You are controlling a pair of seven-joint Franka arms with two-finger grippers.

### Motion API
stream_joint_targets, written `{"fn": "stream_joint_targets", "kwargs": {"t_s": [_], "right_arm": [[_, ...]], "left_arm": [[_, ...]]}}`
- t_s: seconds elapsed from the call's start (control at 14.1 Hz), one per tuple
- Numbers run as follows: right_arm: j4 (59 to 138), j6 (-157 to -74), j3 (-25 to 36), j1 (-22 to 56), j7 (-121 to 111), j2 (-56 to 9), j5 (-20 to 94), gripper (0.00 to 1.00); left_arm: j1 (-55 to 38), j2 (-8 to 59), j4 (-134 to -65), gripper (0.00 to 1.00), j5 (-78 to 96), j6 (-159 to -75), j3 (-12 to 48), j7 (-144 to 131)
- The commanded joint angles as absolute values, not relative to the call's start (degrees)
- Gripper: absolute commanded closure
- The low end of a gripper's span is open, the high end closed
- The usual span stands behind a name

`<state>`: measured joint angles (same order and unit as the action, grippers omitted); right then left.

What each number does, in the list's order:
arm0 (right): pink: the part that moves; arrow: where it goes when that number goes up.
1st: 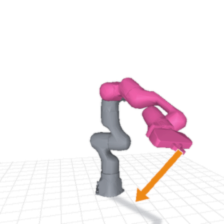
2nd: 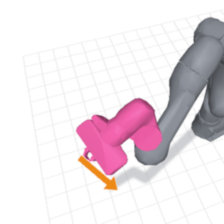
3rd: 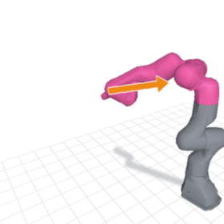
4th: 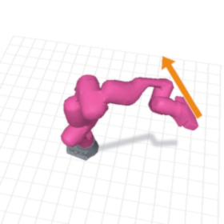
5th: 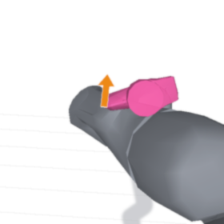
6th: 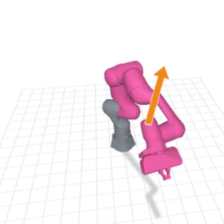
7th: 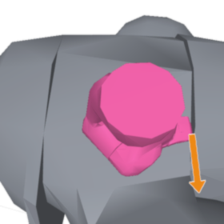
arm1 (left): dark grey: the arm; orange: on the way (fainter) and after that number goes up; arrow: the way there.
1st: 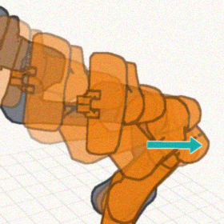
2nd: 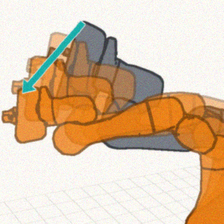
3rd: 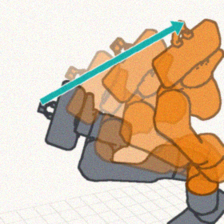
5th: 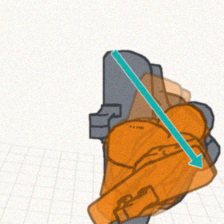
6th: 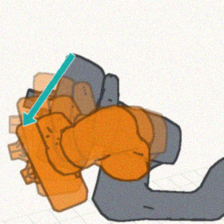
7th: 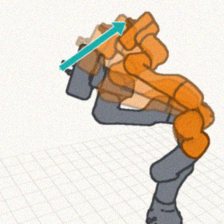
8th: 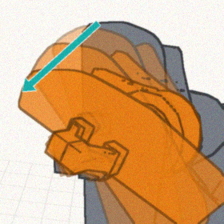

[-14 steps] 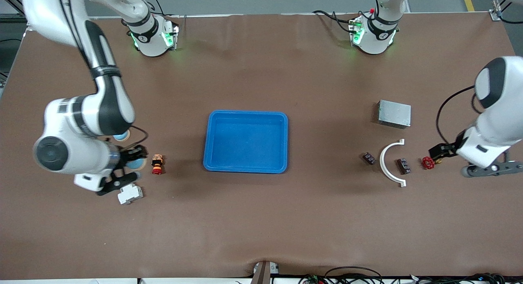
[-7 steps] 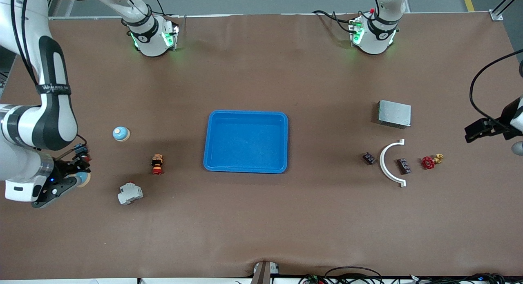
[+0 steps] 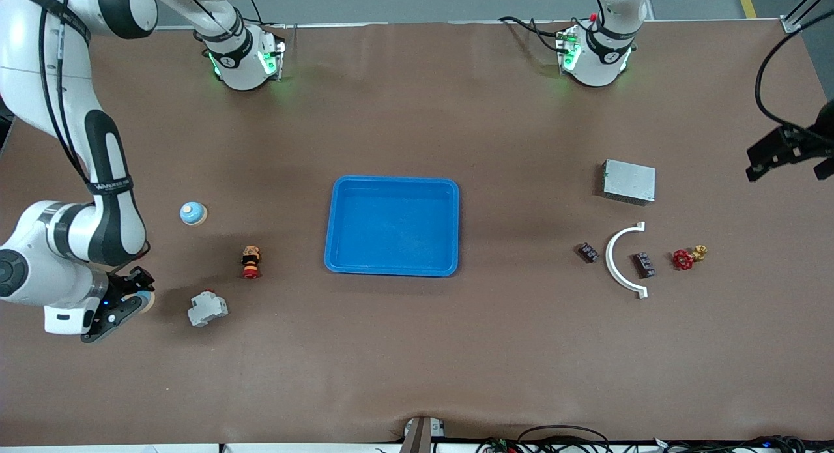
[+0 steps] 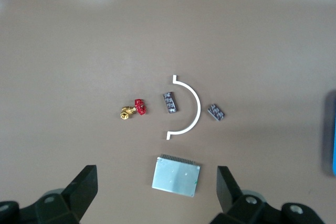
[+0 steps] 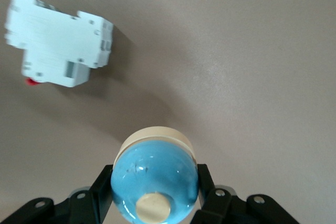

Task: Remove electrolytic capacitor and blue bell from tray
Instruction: 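Lower the bell beside the white block and open the right gripper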

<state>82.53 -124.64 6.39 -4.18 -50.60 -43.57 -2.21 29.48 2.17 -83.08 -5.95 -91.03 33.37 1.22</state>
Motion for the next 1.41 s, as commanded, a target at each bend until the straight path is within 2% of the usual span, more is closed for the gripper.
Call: {"fn": "stream_joint_targets", "kwargs": {"t_s": [0.0, 0.21, 0.42, 0.49, 0.71, 0.78, 0.85, 0.99, 1.13, 1.34], "right_arm": [[81.7, -125.4, 5.3, -5.4, -52.2, -45.1, -2.5, 0.82], [81.7, -125.5, 5.3, -5.6, -52.3, -46.9, -3.0, 0.79], [81.8, -125.5, 5.3, -5.9, -52.3, -48.2, -2.7, 0.78], [81.8, -125.5, 5.3, -5.9, -52.3, -48.6, -2.6, 0.78], [81.7, -125.7, 5.2, -5.8, -52.4, -49.0, -2.5, 0.73], [81.7, -125.8, 5.3, -5.8, -52.4, -49.0, -2.5, 0.68], [81.7, -125.9, 5.3, -5.8, -52.4, -49.0, -2.4, 0.53], [81.7, -125.9, 5.2, -5.8, -52.3, -49.0, -2.4, 0.47], [81.7, -125.7, 5.2, -5.8, -52.3, -48.9, -2.3, 0.00], [81.7, -123.8, 5.2, -5.6, -53.2, -48.1, -2.3, 0.00]], "left_arm": [[26.6, -0.3, -84.0, 0.00, -3.9, -89.2, 30.3, 4.0], [12.8, -5.2, -88.5, 0.00, 1.7, -87.5, 13.7, 3.3], [3.3, -8.1, -91.7, 0.00, 1.8, -86.7, 3.3, 3.3], [1.3, -8.8, -91.9, 0.00, 1.8, -85.4, 1.1, 3.3], [0.2, -10.1, -93.1, 0.00, 1.8, -84.6, 0.4, 2.5], [0.1, -10.2, -93.3, 0.00, 1.8, -84.6, 0.6, 1.4], [-0.3, -10.4, -93.5, 0.00, 1.7, -84.6, 0.7, 0.7], [-0.4, -10.1, -93.4, 0.00, 1.5, -84.7, 1.1, 0.3], [0.1, -9.2, -92.6, 0.00, 1.1, -84.7, 2.8, -0.1], [0.4, -5.1, -87.8, 0.00, 1.2, -83.6, 3.0, -2.4]]}}
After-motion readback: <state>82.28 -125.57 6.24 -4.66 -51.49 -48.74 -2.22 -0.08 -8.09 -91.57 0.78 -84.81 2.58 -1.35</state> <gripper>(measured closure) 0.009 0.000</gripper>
